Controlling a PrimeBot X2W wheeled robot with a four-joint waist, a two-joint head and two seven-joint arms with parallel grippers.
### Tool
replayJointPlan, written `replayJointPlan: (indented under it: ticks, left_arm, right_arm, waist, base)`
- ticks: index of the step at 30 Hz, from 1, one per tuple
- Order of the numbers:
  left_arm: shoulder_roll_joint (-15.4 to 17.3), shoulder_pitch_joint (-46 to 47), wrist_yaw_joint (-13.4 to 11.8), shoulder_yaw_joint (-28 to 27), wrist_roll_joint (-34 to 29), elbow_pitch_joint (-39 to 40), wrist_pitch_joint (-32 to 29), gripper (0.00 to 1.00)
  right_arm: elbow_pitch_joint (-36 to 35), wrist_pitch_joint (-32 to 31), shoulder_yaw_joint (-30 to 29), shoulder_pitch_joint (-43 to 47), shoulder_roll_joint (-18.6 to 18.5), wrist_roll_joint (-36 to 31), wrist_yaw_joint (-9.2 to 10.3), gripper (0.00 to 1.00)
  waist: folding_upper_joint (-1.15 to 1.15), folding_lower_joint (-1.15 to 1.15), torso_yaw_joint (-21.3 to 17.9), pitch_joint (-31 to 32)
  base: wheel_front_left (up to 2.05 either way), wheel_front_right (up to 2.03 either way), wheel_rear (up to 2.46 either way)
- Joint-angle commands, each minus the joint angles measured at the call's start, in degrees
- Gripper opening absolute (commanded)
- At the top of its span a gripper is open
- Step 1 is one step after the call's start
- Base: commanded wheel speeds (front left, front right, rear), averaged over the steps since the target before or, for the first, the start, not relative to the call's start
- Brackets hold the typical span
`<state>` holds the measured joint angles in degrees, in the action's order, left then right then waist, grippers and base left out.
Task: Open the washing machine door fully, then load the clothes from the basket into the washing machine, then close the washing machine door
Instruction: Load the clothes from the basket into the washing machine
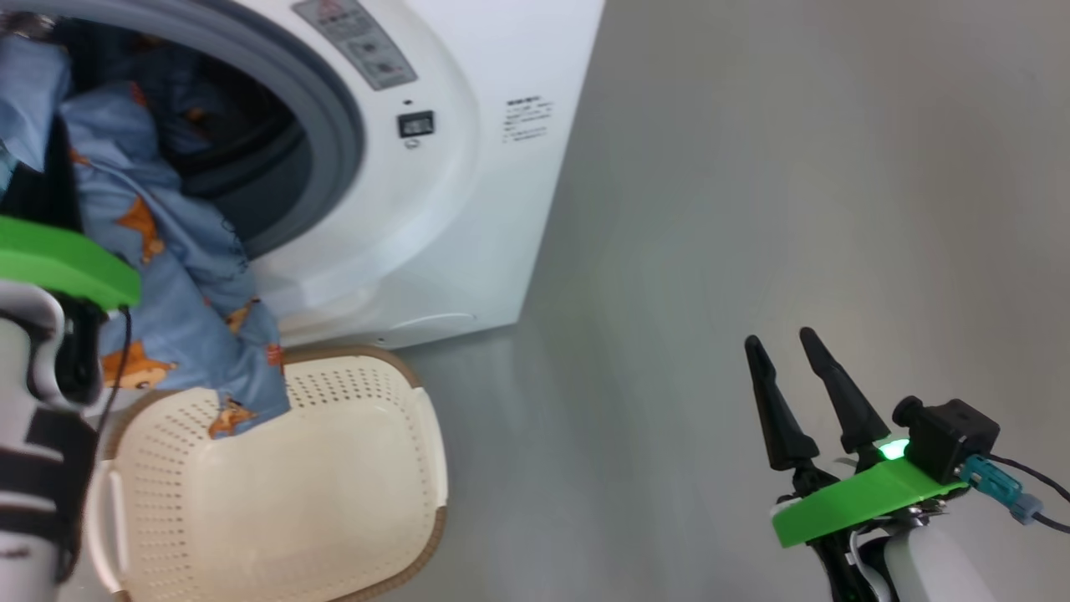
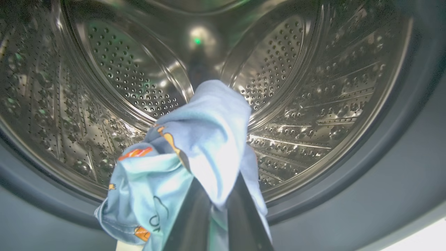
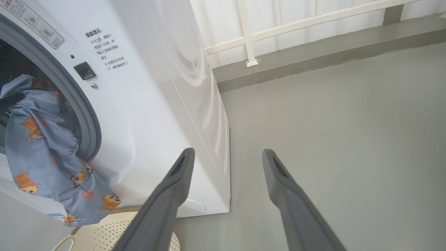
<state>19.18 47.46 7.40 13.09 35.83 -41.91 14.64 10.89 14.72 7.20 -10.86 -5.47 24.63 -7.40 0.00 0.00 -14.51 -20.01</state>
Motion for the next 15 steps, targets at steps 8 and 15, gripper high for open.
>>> replayJointPlan:
  ticks: [8, 15]
  left_arm:
    - [5.7, 11.5, 0.1, 5.0, 3.0, -11.7, 0.1, 0.00]
    - [7.9, 18.1, 0.1, 8.0, 4.0, -16.3, 0.2, 0.00]
  right_arm:
    - [-1.6, 0.3, 3.9, -3.2, 1.0, -0.7, -0.09, 1.00]
    - [-2.3, 0.3, 4.7, -4.4, 1.8, -0.5, -0.09, 1.00]
  waist:
    - [0.00, 0.00, -5.1, -5.5]
    - [0.00, 0.00, -7.0, -9.0]
  base:
    - [0.00, 0.00, 0.00]
    - [0.00, 0.00, 0.00]
